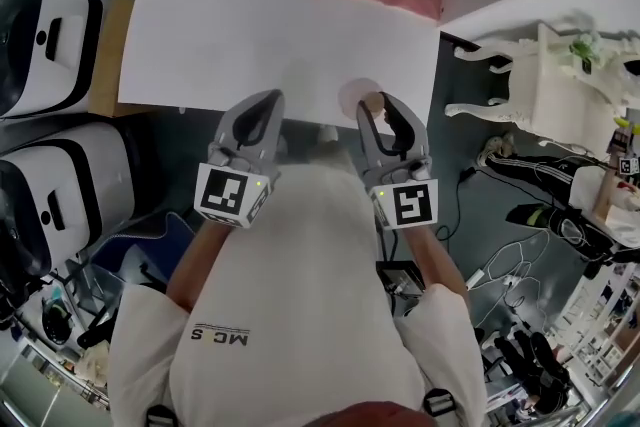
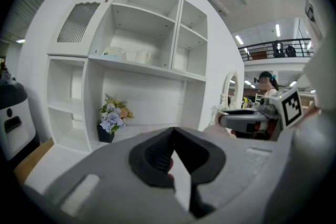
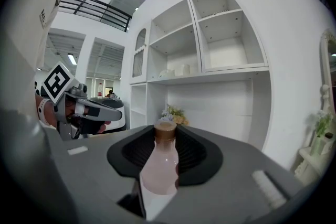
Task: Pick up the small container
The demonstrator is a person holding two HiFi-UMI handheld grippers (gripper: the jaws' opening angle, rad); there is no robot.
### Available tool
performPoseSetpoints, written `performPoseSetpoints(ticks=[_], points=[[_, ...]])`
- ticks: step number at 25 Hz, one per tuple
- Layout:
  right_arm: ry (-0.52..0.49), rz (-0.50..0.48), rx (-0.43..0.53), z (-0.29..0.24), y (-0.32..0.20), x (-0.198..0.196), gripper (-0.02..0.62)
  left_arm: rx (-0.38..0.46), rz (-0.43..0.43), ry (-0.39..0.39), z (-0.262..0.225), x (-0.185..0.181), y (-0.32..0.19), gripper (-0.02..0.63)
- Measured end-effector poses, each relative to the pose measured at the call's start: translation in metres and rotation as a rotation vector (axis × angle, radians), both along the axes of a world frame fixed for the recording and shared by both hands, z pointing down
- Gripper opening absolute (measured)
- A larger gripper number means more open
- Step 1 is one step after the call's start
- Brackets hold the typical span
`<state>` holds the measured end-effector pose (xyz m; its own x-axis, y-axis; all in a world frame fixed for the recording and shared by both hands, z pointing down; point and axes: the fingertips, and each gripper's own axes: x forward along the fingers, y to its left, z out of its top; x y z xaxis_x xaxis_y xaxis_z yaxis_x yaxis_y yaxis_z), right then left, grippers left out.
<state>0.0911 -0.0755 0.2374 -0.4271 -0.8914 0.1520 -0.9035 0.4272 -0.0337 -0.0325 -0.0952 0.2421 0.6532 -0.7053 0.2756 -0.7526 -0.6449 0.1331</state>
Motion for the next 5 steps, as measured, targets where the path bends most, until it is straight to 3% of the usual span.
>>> performPoseSetpoints(ticks=[5], points=[[-0.008, 0.005, -0.008, 0.007, -0.014, 0.024, 0.123, -0.014, -0.007, -0.003, 0.008, 0.021, -0.012, -0.002]])
